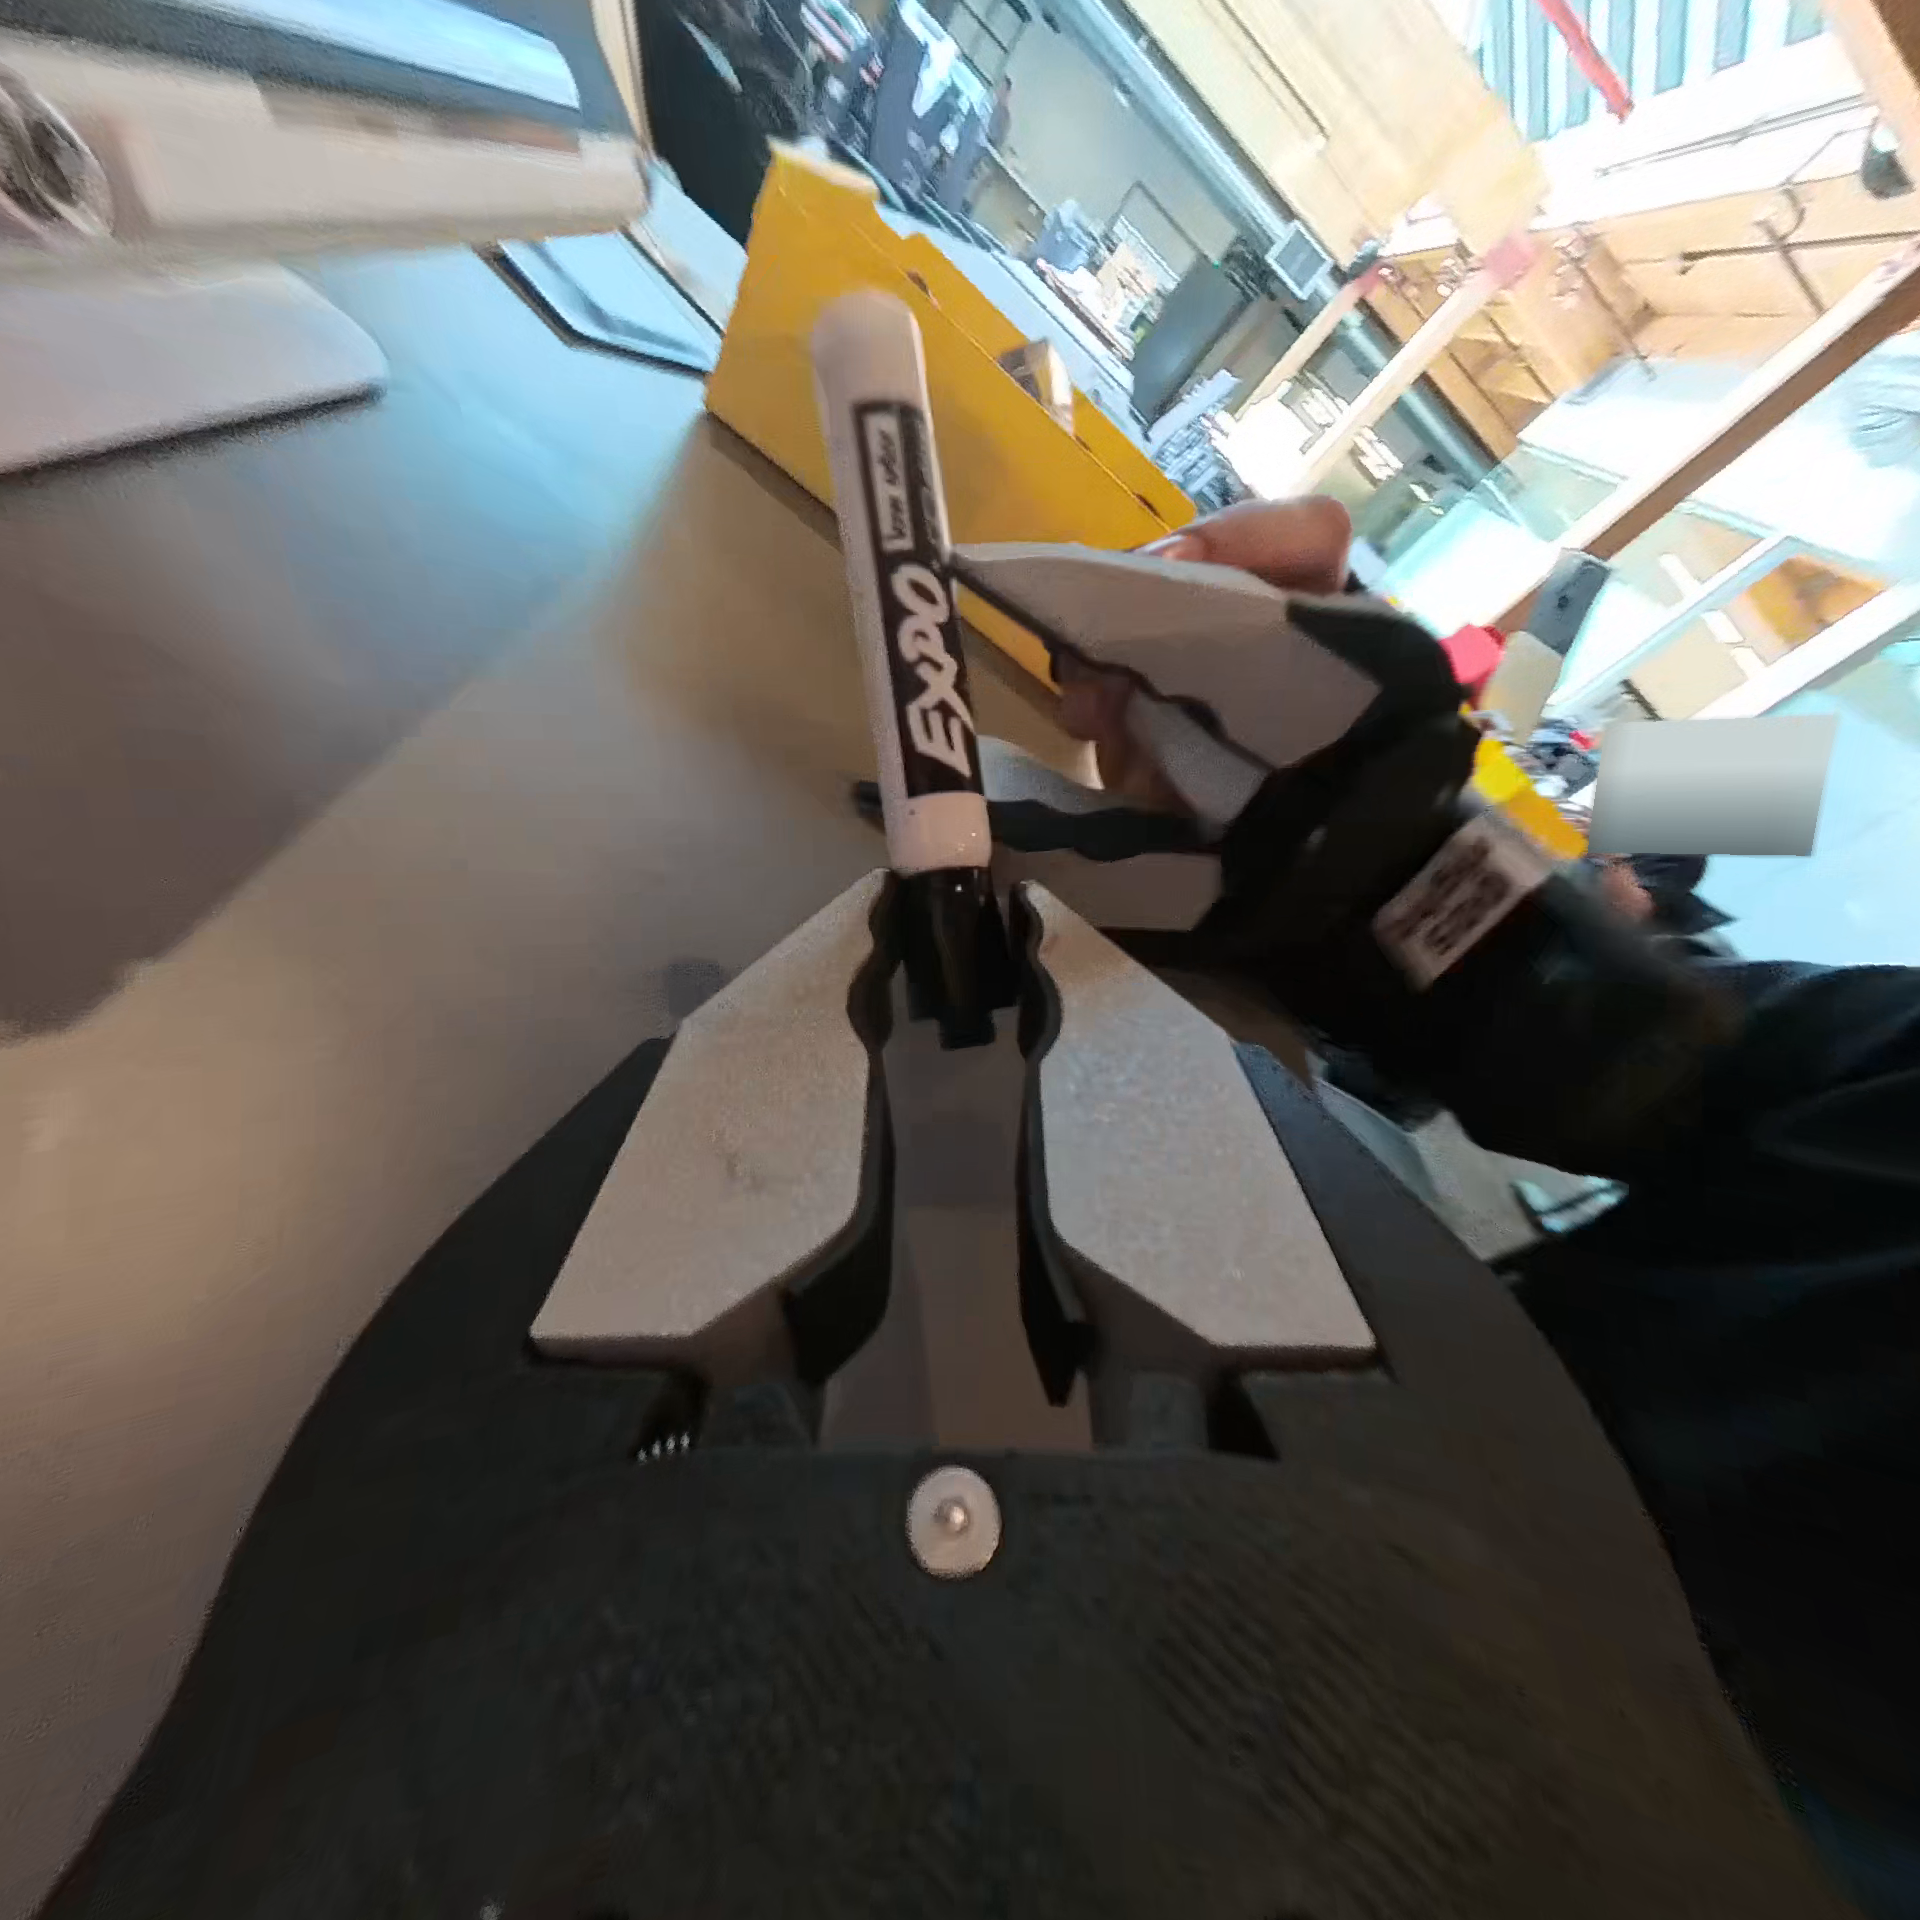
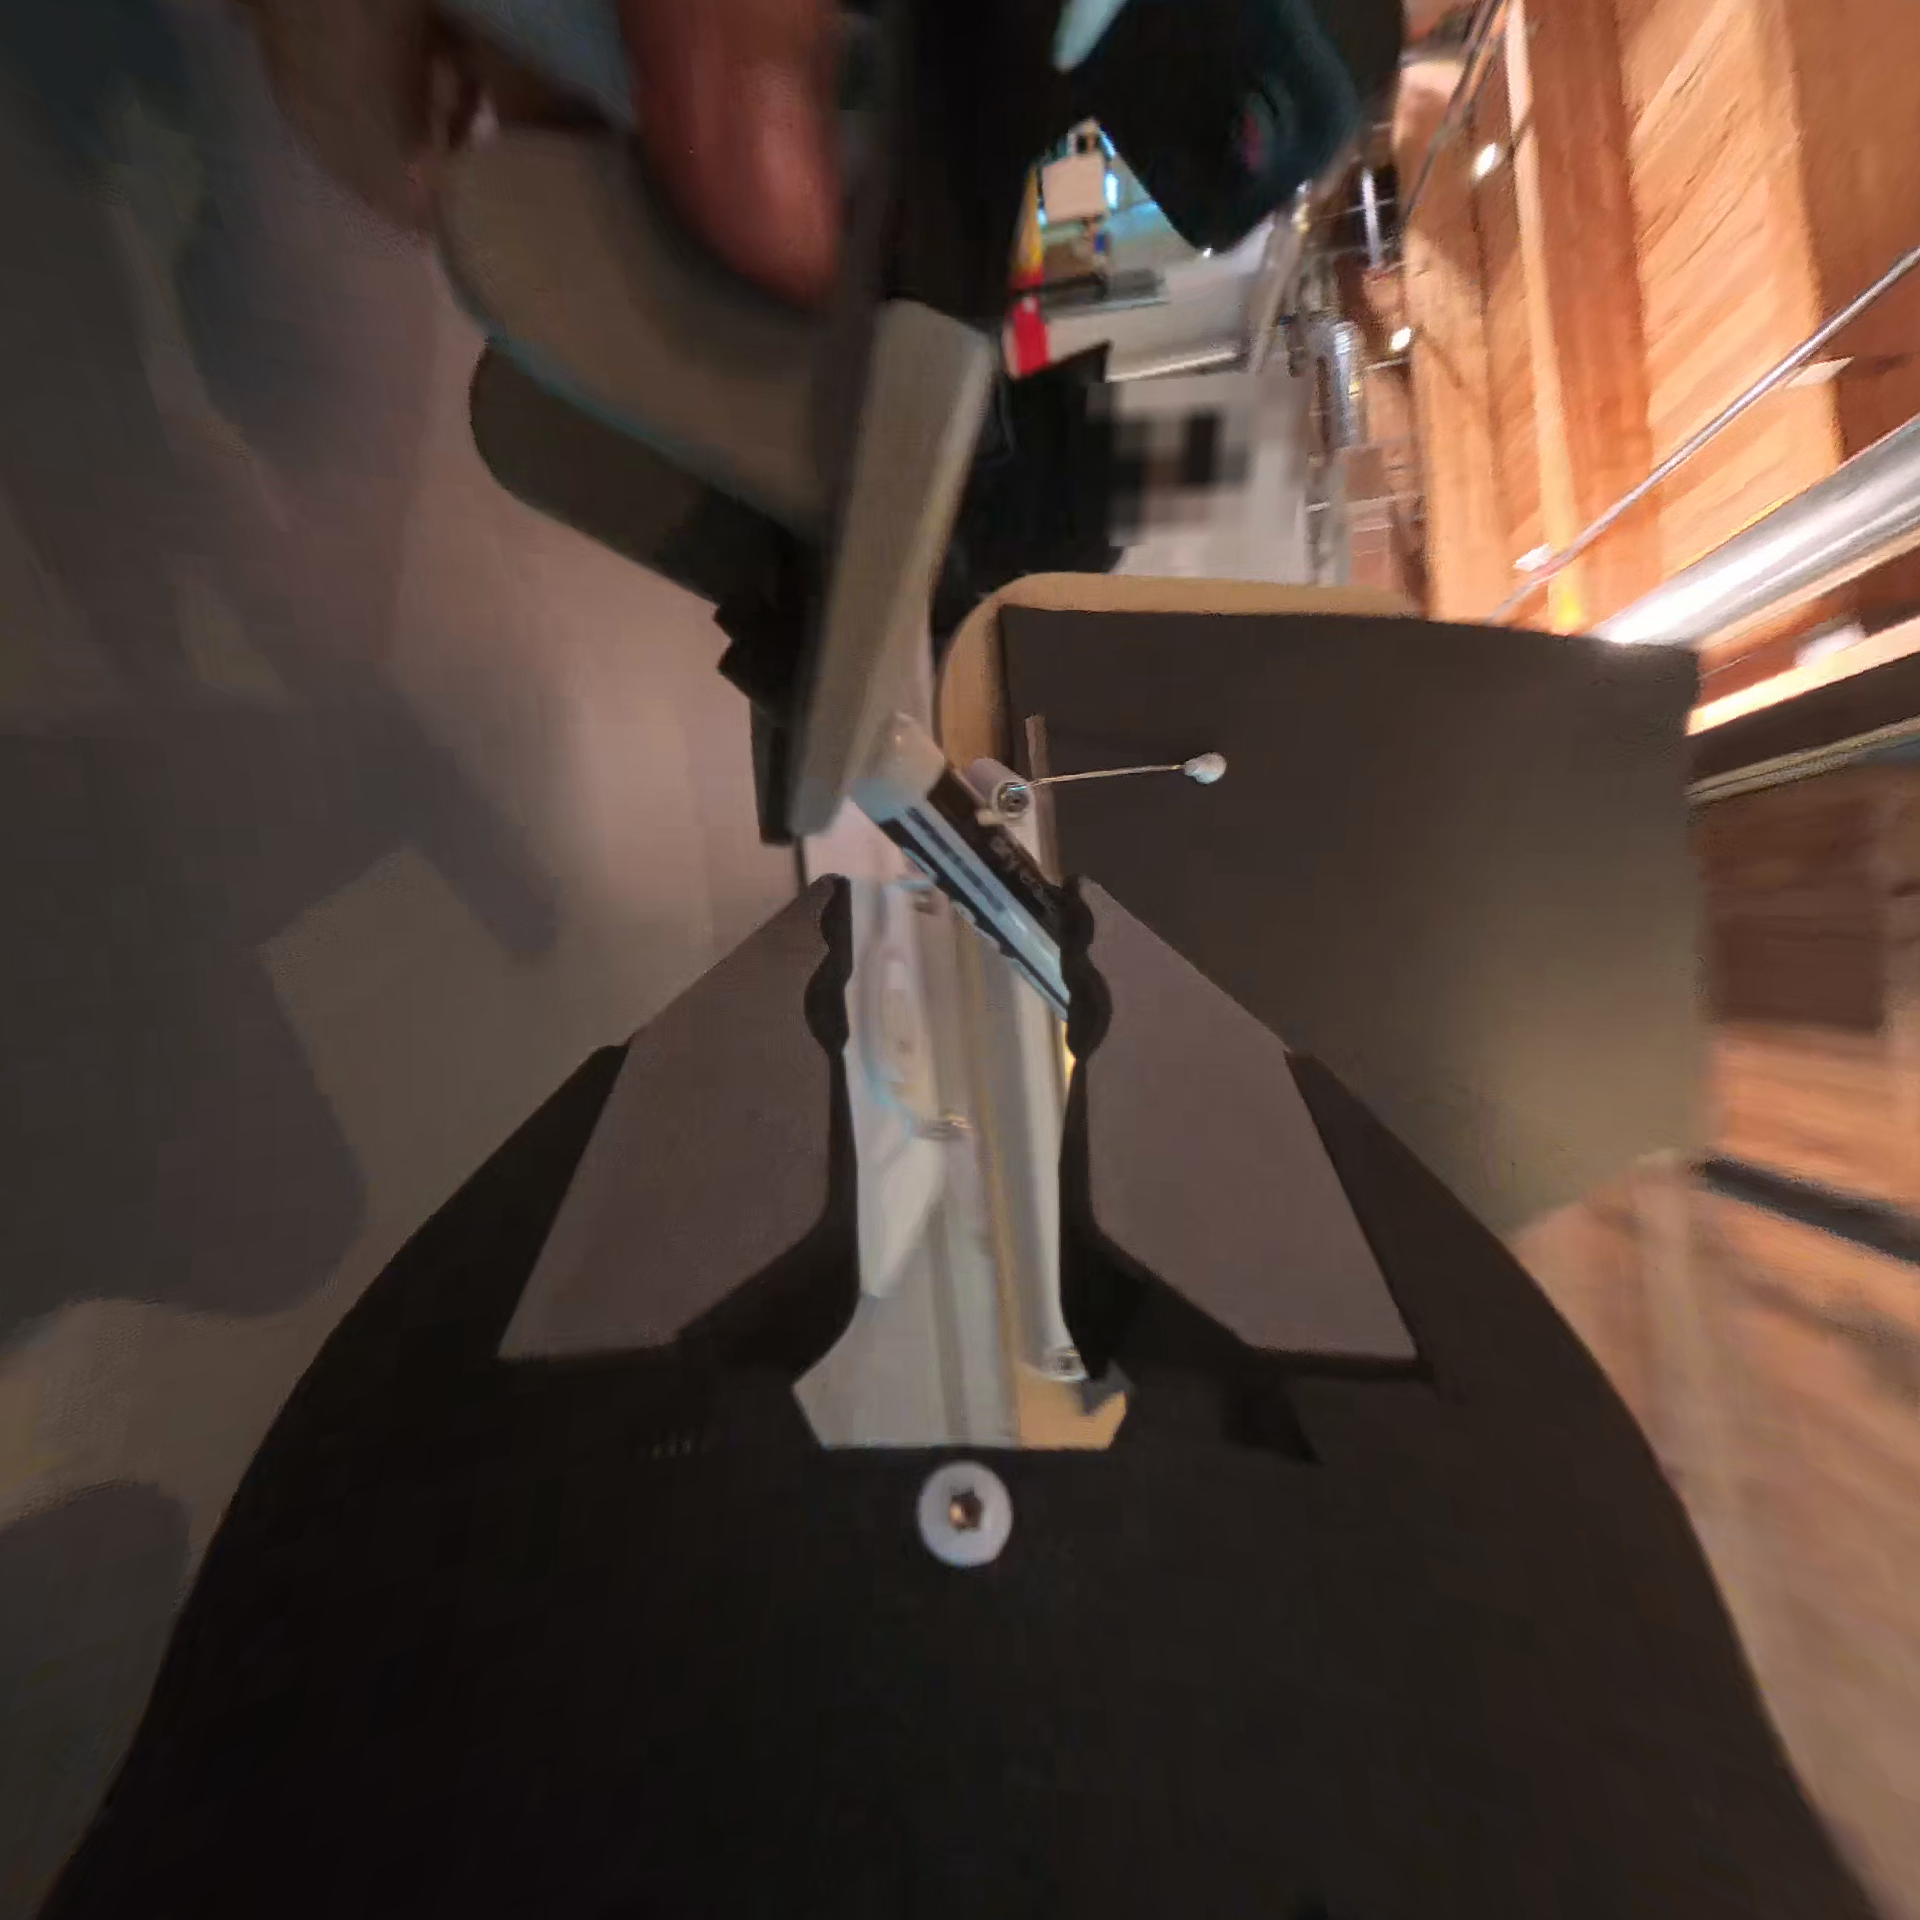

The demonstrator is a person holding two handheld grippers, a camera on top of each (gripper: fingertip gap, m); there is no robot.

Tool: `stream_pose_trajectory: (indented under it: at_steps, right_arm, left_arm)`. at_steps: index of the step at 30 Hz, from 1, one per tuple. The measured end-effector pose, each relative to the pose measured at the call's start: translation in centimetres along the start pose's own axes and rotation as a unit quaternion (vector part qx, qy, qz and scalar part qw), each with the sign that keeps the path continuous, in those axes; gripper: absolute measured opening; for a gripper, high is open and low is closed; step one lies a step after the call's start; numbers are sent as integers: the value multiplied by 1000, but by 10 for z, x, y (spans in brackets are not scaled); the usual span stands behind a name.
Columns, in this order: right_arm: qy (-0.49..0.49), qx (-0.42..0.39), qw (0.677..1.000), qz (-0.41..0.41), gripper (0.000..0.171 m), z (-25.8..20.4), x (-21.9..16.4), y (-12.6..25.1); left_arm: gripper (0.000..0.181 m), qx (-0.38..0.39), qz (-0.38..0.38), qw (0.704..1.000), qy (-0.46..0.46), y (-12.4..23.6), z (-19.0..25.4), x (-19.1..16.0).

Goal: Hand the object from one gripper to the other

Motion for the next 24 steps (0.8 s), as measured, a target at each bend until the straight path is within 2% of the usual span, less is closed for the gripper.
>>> stream_pose_trajectory:
  at_steps: [3,5,6,10,12,13,14,16,18,21,22,24]
  right_arm:
    - [-171,51,983,31,39,18,-19,8]
    - [-257,89,961,46,43,25,-35,11]
    - [-290,110,949,52,51,26,-41,12]
    - [-371,211,903,55,61,17,-55,12]
    - [-424,242,871,61,59,14,-57,10]
    - [-452,253,854,52,63,14,-59,8]
    - [-476,270,835,54,68,14,-60,7]
    - [-523,323,784,86,66,13,-57,10]
    - [-560,372,729,128,62,13,-51,15]
    - [-590,383,695,151,64,16,-51,16]
    - [-595,389,684,163,58,17,-49,17]
    - [-595,409,671,169,32,16,-48,19]
  left_arm:
    - [17,88,-7,992,-90,7,-8,5]
    - [17,150,-29,970,-187,9,-8,6]
    - [17,189,-39,950,-246,10,-8,7]
    - [17,320,-70,819,-472,12,-1,11]
    - [17,344,-87,725,-591,11,4,7]
    - [17,349,-96,690,-627,10,6,4]
    - [17,345,-95,669,-652,9,8,3]
    - [17,331,-80,644,-685,7,15,1]
    - [17,328,-80,636,-694,7,16,1]
    - [17,302,-79,629,-712,4,18,-3]
    - [17,294,-75,630,-715,3,20,-4]
    - [17,292,-69,632,-715,1,23,-4]
Point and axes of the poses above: each gripper's, where its closed fingertips meet, y back along the fingers, x out of its top, z = x × y across the jaws, the point moved 6 cm from there along y, back along the fingers, and after that the axes turned 1 degree about y, right-handed, at the moved point
